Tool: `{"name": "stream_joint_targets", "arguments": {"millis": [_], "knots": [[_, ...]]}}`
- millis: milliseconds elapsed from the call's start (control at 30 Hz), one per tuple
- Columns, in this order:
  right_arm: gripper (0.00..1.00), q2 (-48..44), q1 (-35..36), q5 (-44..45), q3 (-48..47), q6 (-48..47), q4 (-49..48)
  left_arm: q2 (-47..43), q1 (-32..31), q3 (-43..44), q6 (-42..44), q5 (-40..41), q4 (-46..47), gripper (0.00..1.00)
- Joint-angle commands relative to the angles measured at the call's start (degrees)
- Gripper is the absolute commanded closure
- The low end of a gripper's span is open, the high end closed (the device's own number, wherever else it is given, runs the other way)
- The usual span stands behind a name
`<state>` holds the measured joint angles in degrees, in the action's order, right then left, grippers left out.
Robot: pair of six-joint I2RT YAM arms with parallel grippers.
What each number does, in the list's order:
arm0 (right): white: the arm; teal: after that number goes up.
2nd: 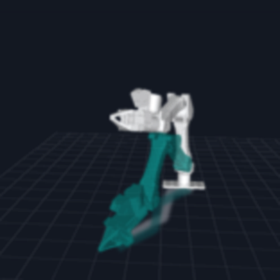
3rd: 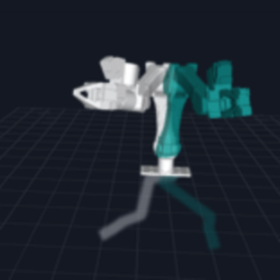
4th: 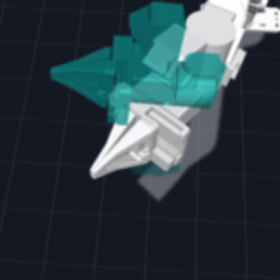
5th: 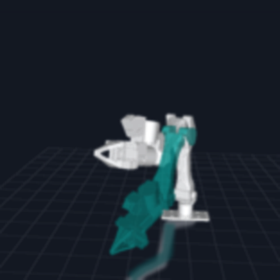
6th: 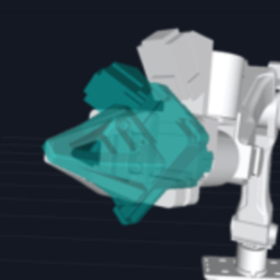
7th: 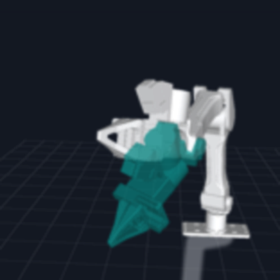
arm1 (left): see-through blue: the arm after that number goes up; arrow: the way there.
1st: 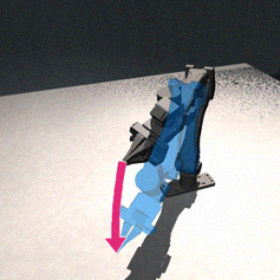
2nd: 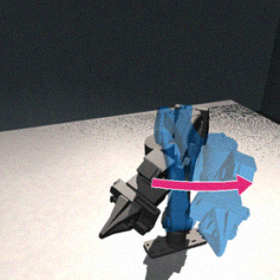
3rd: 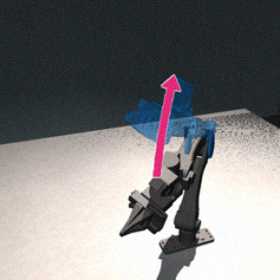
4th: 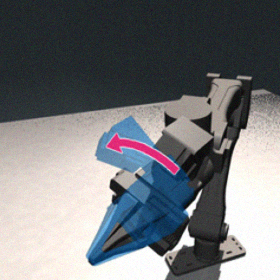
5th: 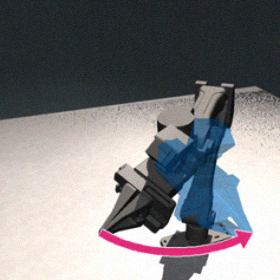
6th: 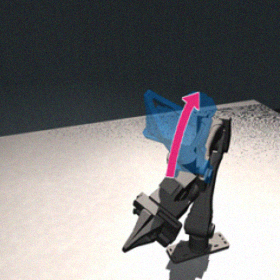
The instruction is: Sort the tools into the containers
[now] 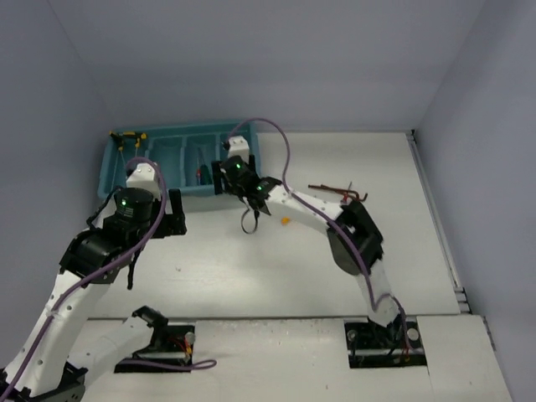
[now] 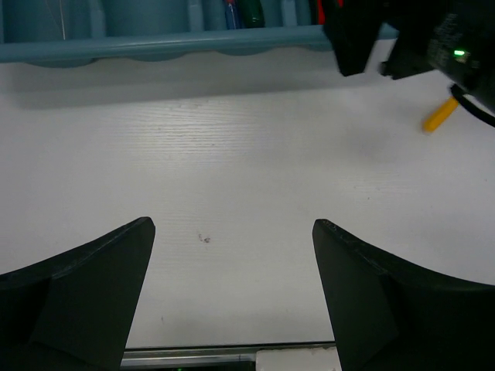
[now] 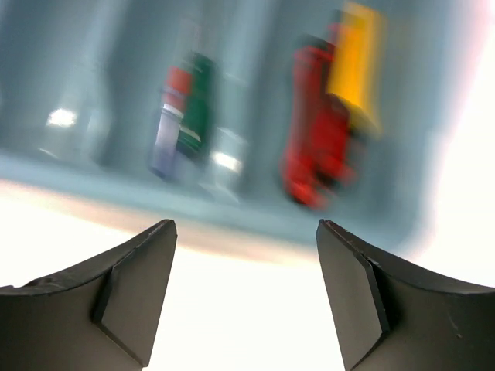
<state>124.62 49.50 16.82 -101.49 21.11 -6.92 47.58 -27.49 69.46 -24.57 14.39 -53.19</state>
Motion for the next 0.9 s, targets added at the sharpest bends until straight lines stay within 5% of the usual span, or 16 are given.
{"name": "stream_joint_targets", "arguments": {"millis": [0, 200, 400, 567, 867], "knots": [[0.31, -22.1, -2.16, 12.2, 15.34, 6.52, -2.74, 4.46, -0.23, 4.91, 3.44, -3.93, 2.47, 0.18], [0.32, -39.73, -9.78, 14.2, 36.94, 17.74, 3.84, 15.46, -1.11, 7.2, 9.29, -21.64, 5.55, 0.18], [0.33, -57.38, -20.86, 9.81, 52.18, 18.99, 11.94, 34.71, -12.15, 16.38, 15.52, -20.96, 9.27, 0.19], [0.32, -67.65, -25.79, 6.25, 57.33, 18.53, 16.49, 52.98, -14.32, 26.62, 17.04, -23.58, 10.74, 0.31], [0.32, -75.98, -27.44, 3.29, 61.73, 18.95, 18.89, 74.22, -15.05, 43.0, 19.44, -27.36, 10.5, 0.37]]}}
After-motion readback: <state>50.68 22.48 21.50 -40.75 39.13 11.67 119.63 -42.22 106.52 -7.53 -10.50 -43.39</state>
